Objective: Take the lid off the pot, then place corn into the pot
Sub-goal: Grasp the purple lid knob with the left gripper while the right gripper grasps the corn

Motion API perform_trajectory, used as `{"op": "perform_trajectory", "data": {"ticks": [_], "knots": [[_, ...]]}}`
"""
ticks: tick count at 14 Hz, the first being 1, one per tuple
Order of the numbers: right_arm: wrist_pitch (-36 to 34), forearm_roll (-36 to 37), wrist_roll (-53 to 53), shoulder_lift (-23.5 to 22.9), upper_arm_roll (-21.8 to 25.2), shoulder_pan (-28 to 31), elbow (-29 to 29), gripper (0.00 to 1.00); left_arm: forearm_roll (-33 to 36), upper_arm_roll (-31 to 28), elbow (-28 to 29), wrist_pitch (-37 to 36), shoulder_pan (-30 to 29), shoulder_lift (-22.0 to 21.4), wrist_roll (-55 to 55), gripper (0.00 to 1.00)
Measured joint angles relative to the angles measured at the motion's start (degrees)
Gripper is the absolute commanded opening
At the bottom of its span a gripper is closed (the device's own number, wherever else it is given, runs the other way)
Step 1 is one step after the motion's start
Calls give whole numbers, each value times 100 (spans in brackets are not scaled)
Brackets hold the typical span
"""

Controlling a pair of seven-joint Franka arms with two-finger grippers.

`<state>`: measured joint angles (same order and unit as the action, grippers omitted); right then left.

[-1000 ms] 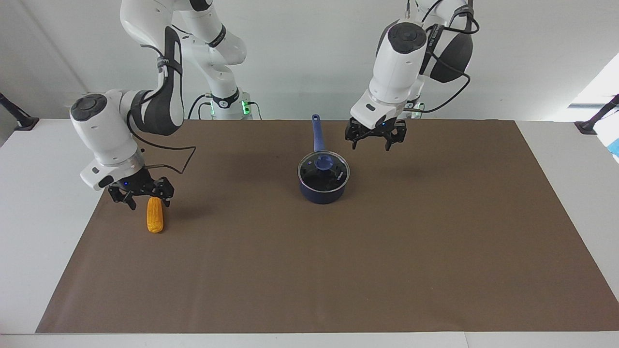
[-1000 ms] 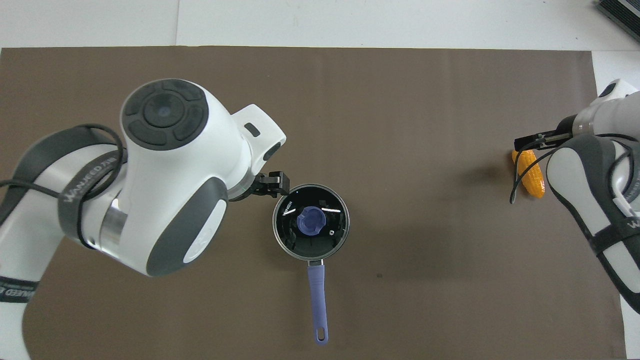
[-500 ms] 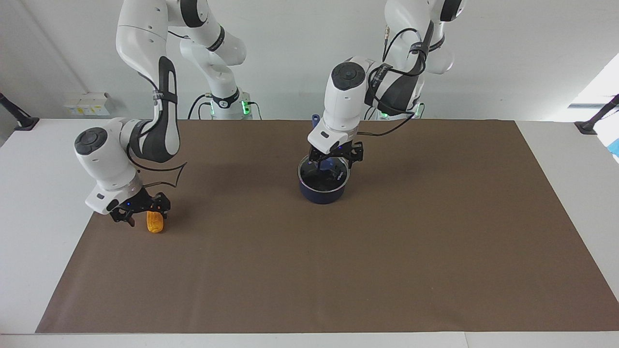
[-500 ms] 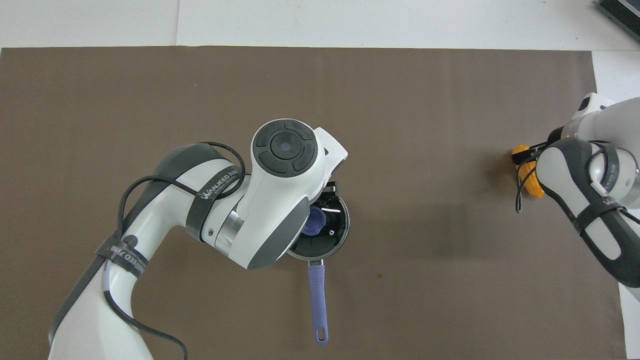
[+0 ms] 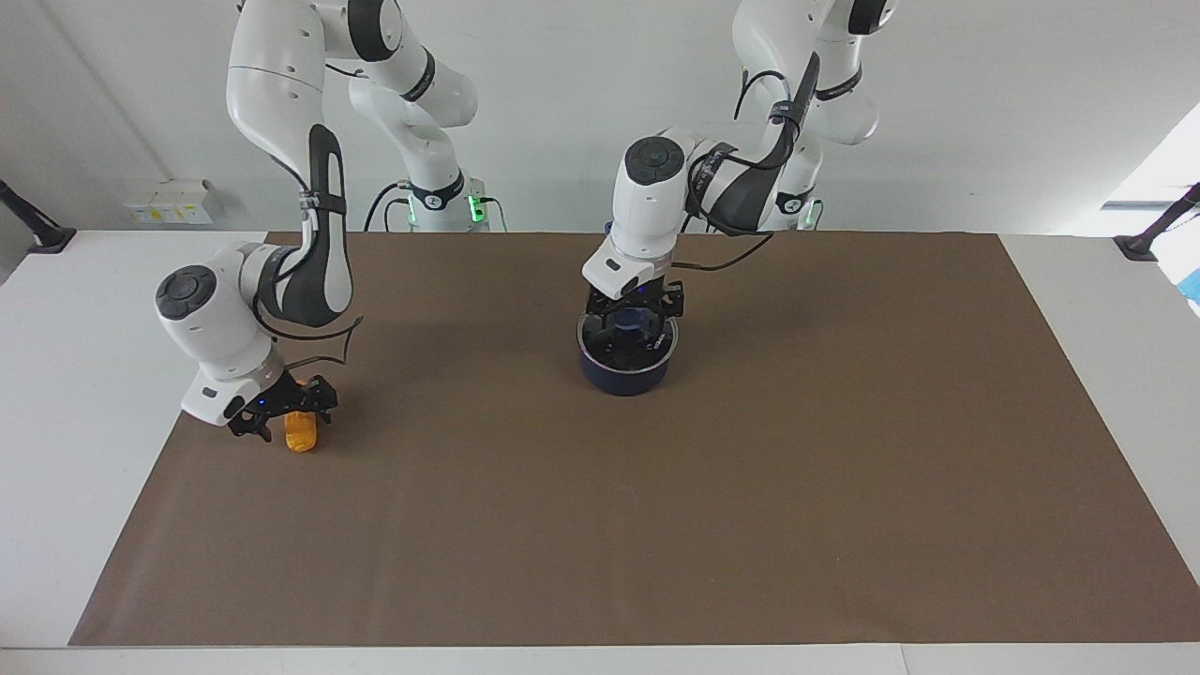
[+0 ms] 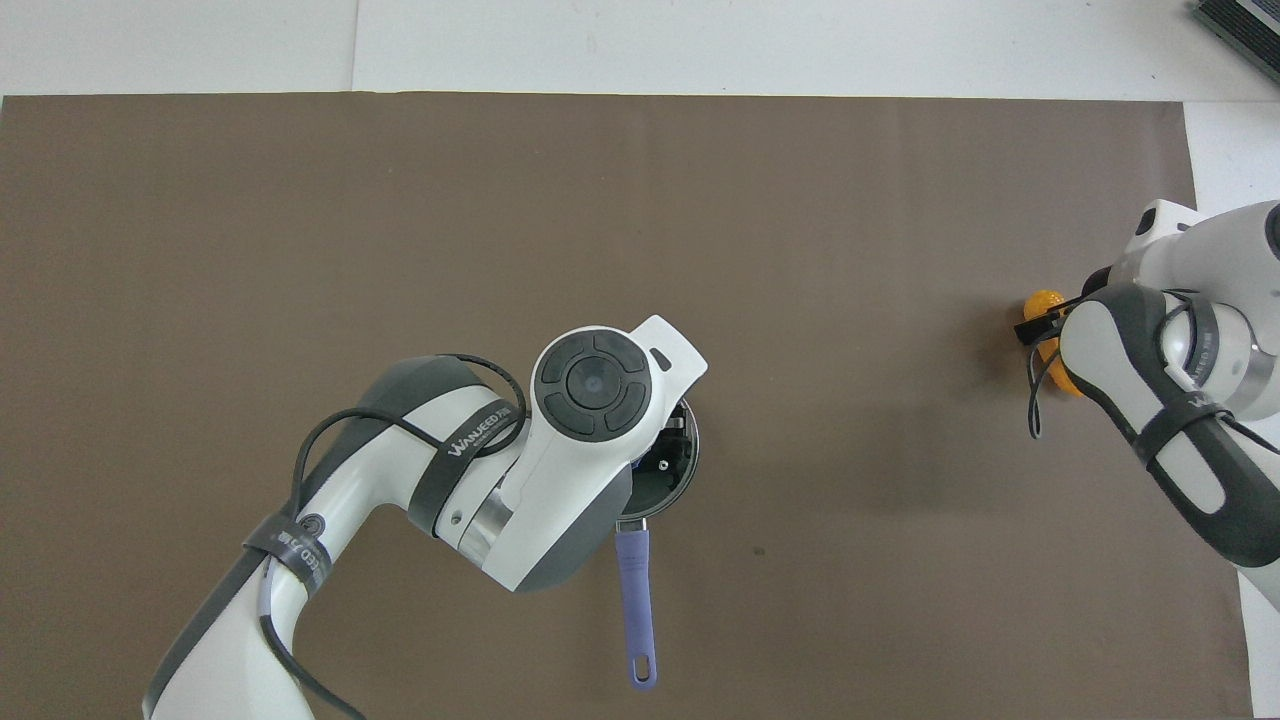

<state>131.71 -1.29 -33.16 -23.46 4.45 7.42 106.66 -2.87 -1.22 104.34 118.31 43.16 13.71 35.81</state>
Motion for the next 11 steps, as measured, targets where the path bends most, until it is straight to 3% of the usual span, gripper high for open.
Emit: {"op": "perform_trajectory", "data": {"ticks": [1,2,3,4,5,6,11], "knots": [[0,0,-4,-11,0,0,14,89,0,0,70,3,8,-60,3,100],[0,1,-10,-30,0,0,22,58,0,-1,114,3,9,-113,3,100],[0,3,-13,-46,0,0,23,11,0,-3,132,3,9,-144,3,90],[0,9,-15,-53,-1,-3,23,0,0,-3,142,3,9,-160,3,78],[0,38,-20,-54,-3,-15,23,0,-13,3,143,14,13,-165,3,70],[0,84,-21,-54,-3,-29,22,0,-18,11,143,22,26,-171,5,68],[-11,193,-28,-54,-14,-33,-27,0,-18,4,157,22,59,-178,6,67]]}}
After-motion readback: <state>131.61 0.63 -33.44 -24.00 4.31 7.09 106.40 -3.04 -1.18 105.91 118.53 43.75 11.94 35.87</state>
